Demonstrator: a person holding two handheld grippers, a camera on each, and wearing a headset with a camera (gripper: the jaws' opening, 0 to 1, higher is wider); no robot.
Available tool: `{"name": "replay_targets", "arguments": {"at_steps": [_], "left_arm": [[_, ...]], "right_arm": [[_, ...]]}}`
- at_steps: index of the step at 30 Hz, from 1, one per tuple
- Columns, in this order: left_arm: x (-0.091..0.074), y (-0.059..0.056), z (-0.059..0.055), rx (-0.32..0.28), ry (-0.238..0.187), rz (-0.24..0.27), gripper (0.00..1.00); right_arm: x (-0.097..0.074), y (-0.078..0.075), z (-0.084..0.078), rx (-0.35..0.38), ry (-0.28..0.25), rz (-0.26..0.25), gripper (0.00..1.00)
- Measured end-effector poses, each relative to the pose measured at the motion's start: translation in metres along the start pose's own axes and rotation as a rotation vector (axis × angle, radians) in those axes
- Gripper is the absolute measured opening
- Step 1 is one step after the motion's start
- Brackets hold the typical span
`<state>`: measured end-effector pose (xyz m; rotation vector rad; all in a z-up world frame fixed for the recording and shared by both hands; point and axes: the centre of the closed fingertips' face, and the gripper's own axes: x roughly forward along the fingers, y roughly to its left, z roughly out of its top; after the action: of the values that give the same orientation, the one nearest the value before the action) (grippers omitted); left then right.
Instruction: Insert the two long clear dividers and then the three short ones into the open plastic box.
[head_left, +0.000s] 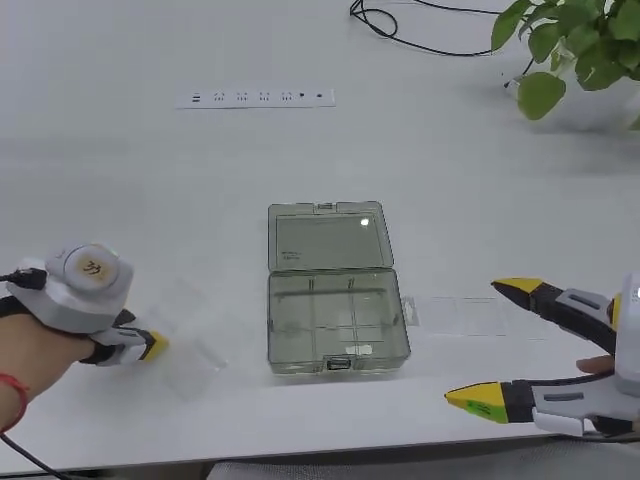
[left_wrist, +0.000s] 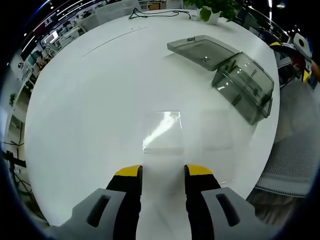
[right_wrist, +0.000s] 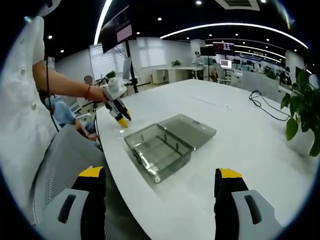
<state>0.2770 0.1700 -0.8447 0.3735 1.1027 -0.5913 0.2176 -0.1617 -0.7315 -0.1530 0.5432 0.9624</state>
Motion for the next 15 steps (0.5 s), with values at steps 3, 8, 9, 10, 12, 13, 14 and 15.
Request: {"name": "replay_targets", "arguments": {"at_steps": [3, 8, 9, 10, 12, 13, 14, 15], "left_arm": [[-0.0002, -0.0003, -0.0002, -0.002, 0.004, -0.002, 0.32], [0.0011, -0.0003, -0.0003, 0.007, 0.037, -0.011, 0.32], [0.0014, -0.0003, -0.0003, 0.011, 0.044, -0.010, 0.32], [0.0016, -0.0003, -0.0004, 0.013, 0.051, -0.009, 0.32], [0.0017, -0.0002, -0.0007, 0.016, 0.060, -0.008, 0.32], [0.0016, 0.0001, -0.0010, 0.013, 0.064, -0.008, 0.32], [0.0014, 0.0003, -0.0013, 0.013, 0.066, -0.009, 0.32], [0.0014, 0.0002, -0.0015, 0.015, 0.068, -0.009, 0.32]], "right_arm": [[-0.0004, -0.0001, -0.0006, 0.001, -0.001, -0.003, 0.90], [-0.0003, 0.0003, -0.0029, 0.001, 0.003, 0.000, 0.90], [-0.0004, -0.0007, -0.0035, 0.000, 0.002, 0.000, 0.90], [-0.0006, -0.0019, -0.0042, -0.001, 0.001, -0.001, 0.90], [-0.0009, -0.0025, -0.0042, -0.001, 0.001, -0.003, 0.90], [-0.0010, -0.0024, -0.0042, -0.003, 0.002, -0.004, 0.90], [-0.0009, -0.0018, -0.0039, -0.002, 0.002, -0.003, 0.90], [-0.0008, -0.0012, -0.0036, -0.002, 0.002, -0.003, 0.90]]}}
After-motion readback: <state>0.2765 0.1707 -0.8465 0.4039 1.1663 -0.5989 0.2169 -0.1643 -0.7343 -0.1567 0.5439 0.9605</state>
